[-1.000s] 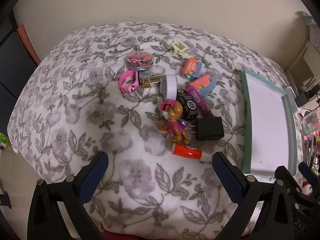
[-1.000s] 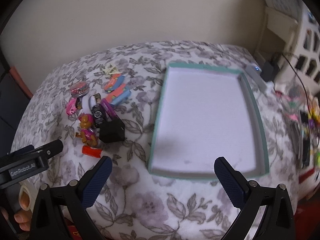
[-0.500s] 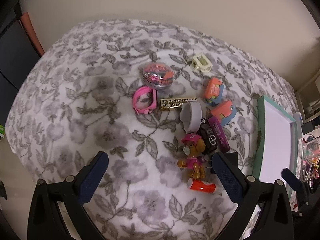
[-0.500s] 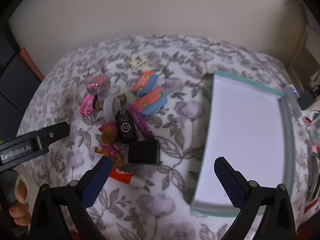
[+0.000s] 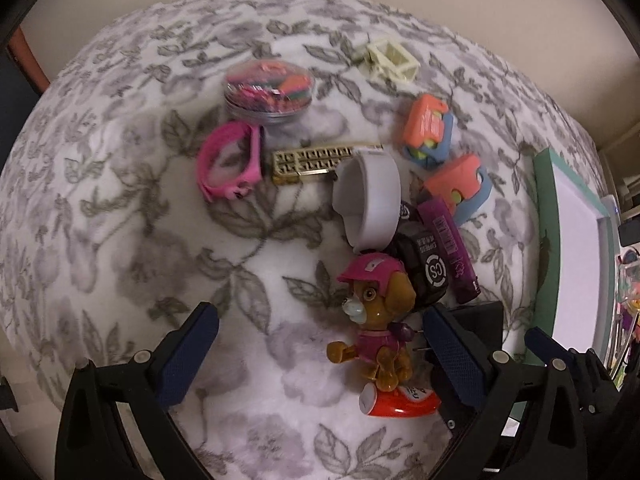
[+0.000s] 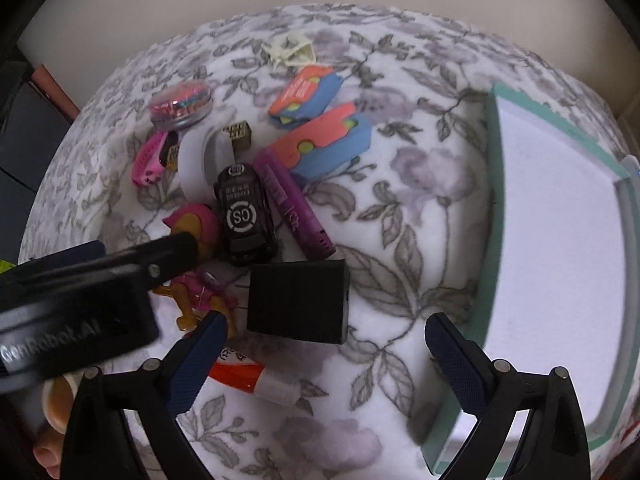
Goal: Organize rigid objects
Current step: 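Grasp the pink-helmet dog figure with left gripper while right grasps the black charger plug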
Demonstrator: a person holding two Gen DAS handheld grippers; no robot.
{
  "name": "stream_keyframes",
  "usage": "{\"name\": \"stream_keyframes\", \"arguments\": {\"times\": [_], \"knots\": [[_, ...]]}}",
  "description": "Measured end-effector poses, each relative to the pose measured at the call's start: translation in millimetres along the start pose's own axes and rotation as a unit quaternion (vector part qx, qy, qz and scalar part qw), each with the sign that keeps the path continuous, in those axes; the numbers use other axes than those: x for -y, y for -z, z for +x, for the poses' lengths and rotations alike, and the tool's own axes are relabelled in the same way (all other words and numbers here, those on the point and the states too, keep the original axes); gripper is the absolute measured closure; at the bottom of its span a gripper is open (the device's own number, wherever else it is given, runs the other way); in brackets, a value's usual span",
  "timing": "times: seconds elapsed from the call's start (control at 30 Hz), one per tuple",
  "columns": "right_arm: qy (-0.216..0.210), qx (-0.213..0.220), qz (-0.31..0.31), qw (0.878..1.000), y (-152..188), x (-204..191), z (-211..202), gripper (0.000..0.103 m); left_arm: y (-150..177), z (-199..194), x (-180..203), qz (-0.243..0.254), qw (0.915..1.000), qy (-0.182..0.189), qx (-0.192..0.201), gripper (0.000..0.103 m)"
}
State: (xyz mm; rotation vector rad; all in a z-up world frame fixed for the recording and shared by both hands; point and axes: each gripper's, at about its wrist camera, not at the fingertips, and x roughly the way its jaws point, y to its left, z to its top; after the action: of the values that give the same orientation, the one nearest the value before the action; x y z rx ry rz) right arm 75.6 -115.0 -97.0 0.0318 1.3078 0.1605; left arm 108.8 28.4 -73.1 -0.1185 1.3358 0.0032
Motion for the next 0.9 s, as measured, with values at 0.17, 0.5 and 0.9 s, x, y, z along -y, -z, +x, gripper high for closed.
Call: {"name": "stream_keyframes", "arguments": {"times": [0.17, 0.5, 0.9], "knots": [[-0.003, -0.008, -0.003, 1.000, -1, -4, 12, 0.002, 2, 12, 3, 0.003, 0.9999, -0.005, -0.008, 0.001], [0.003, -0.006, 0.001, 1.000, 0, -8, 25, 0.002, 3, 27, 7, 0.000, 0.9997, 0.016, -0.018, 0.014], [0.020, 0.019, -0.009, 1.000, -2, -7, 16, 0.037, 4, 33, 17, -0.007, 0.9959, 0.086, -0.026, 0.058]]}}
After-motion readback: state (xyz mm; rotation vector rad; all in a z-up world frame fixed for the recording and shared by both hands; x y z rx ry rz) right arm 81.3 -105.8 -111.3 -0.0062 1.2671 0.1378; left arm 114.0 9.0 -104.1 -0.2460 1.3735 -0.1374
